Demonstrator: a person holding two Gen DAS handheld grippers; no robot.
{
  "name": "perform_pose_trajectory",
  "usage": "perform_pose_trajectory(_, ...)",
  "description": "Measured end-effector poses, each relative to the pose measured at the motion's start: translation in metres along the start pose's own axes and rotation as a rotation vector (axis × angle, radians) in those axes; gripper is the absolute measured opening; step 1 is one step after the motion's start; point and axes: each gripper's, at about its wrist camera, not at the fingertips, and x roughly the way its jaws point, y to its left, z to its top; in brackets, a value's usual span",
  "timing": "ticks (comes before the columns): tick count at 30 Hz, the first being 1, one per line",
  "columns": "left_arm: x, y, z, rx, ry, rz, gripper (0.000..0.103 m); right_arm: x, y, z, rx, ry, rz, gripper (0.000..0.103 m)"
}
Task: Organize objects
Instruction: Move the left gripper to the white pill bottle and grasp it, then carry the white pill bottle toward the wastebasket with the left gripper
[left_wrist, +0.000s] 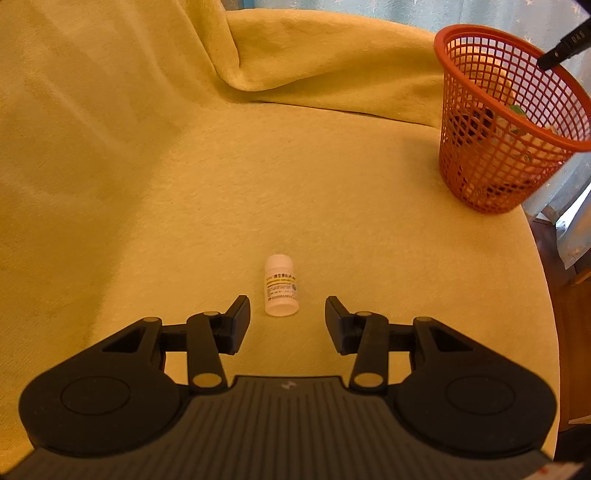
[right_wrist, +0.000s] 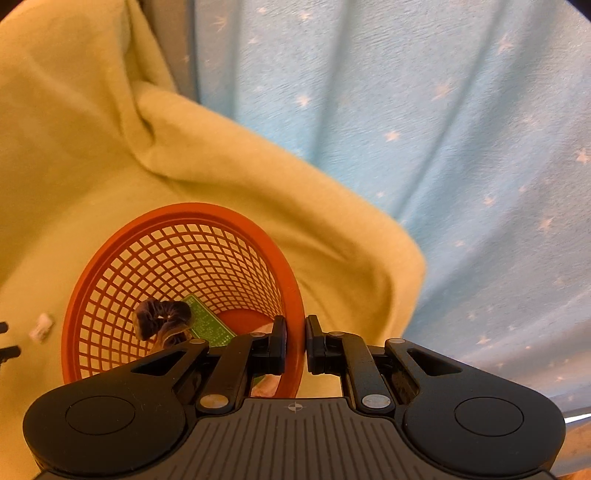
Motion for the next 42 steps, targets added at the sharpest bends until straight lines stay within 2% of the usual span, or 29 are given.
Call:
perform_pose_trajectory(7, 0.015, -0.005, 0.001, -0.009, 0.005, 0.0, 0.039, 0.002, 0.002, -0.003, 0.001, -0.015, -0.012, 0.007)
perform_pose_trajectory(20, 0.053, -0.012, 0.008, -0.024, 0.043, 0.065, 0.038, 0.001, -0.002, -0.006, 0.029, -0.023, 0.002, 0.007)
perform_pose_trajectory(26, 0.062, -0.008, 0.006, -0.021, 0.052, 0.07, 0.031, 0.0, -0.003, -0.009, 0.03, -0.024, 0.002, 0.007)
perform_pose_trajectory(28, 0.065, -0.008, 0.005, -0.02, 0.057, 0.068, 0.023, 0.0, -0.003, -0.01, 0.031, -0.025, 0.004, 0.007)
perform_pose_trajectory(36, 0.059, -0.011, 0.001, -0.015, 0.038, 0.077, 0.022, -0.004, -0.003, -0.015, 0.015, -0.029, 0.011, 0.007)
perform_pose_trajectory(42, 0.033, -0.012, 0.006, -0.003, 0.004, 0.083, 0.022, -0.003, -0.001, -0.014, -0.018, -0.042, 0.019, 0.007)
